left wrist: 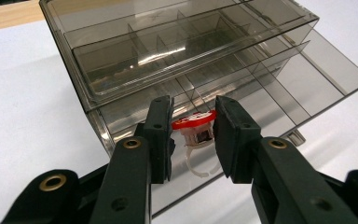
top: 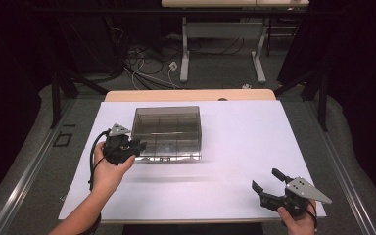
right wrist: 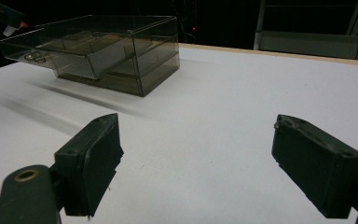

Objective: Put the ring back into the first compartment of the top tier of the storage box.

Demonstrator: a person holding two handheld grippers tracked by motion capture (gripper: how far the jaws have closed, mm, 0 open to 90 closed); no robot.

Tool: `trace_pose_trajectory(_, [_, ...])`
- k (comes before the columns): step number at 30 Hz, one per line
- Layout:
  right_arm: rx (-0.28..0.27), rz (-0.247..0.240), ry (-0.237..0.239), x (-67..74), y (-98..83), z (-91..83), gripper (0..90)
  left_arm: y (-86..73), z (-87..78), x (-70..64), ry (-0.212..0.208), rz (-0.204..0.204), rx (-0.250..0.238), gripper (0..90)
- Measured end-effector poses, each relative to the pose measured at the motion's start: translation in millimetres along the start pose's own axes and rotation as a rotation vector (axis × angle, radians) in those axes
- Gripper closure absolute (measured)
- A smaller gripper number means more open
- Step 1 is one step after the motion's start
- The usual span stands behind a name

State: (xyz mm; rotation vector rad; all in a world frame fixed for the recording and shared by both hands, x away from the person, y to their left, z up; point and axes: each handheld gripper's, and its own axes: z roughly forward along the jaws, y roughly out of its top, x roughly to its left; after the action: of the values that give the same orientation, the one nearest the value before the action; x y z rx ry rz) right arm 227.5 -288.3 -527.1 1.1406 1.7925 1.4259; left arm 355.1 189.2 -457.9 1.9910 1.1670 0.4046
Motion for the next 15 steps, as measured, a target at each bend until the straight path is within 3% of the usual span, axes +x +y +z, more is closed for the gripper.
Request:
trace_pose_trajectory(9, [-0.002,-0.002,0.002,0.1,0.0,0.0,14.9,2.6,9.4,4.4,0.012,-0.030,0.011,67.1])
trace_pose_trajectory(15, [-0.002,-0.002,0.005,0.1,0.0,0.2,14.9,2.6,11.6,7.4,0.025,-0.028,0.014,66.9])
